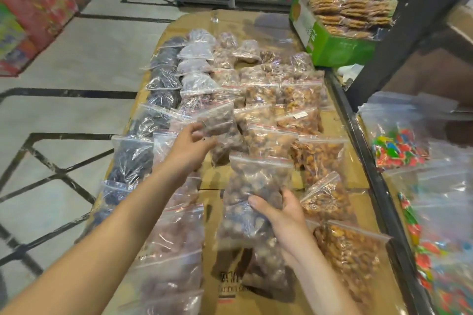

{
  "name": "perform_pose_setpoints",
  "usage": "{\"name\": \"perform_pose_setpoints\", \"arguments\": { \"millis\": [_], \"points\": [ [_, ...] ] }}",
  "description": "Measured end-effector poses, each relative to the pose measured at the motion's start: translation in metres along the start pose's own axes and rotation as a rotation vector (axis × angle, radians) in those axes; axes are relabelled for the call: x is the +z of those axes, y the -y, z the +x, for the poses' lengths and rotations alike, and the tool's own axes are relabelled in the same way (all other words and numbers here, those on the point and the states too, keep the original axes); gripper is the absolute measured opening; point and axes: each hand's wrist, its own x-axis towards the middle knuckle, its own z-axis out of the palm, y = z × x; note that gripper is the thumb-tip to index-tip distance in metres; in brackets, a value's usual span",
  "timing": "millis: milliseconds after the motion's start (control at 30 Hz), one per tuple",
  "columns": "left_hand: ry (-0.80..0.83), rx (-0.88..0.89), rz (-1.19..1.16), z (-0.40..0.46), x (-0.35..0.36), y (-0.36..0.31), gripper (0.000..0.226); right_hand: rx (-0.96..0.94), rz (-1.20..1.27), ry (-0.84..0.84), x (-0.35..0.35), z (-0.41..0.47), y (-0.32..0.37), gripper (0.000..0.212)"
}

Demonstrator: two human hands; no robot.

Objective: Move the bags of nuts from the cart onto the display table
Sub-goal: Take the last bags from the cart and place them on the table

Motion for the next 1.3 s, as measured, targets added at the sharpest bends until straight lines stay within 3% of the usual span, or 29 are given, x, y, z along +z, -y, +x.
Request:
{"name": "perform_pose_setpoints", "arguments": {
  "millis": [133, 333, 467, 567, 700, 800, 1000, 1133, 1300],
  "points": [
    [-0.12, 0.139, 0.149, -0.088, -0.034, 0.031, 0.035, -0.009, 0.021, 0.054, 0.038, 0.032, 0.017, 0.077],
    [-0.177, 0.24, 0.463, -0.165, -0.049, 0.082, 0.04, 0.0, -0.064, 0.098, 0.085, 0.096, 0.025, 0.122],
    [-0.164, 0.278, 0.518, -0.192, -0.049, 0.092, 0.039, 0.031, -0.243, 0.084, 0.101, 0.082, 0.041, 0.106],
    [-0.187, 0.284, 0.623, -0.199, -0.052, 0.096, 0.053, -0.089, -0.321, 0.059, 0.101, 0.054, 0.046, 0.109],
    [-0.261, 0.284, 0.786, -0.201, -0.05, 0.095, 0.062, -0.35, -0.458, 0.074, 0.076, -0.013, 0.039, 0.075],
    [-0.248, 0.305, 0.889, -0.21, -0.042, 0.091, 0.068, -0.545, -0.702, 0.075, 0.05, -0.063, 0.018, 0.053],
    [-0.165, 0.467, 1.038, -0.243, -0.029, 0.093, 0.068, -0.693, -1.134, -0.211, 0.007, -0.144, -0.04, 0.058],
    [-0.082, 0.626, 1.073, -0.264, -0.01, 0.105, 0.06, -0.569, -1.342, -0.352, -0.02, -0.196, -0.077, 0.064],
    [0.076, 0.739, 1.049, -0.3, 0.032, 0.124, 0.066, -0.382, -1.364, -0.499, -0.067, -0.249, -0.132, 0.065]
  ]
}}
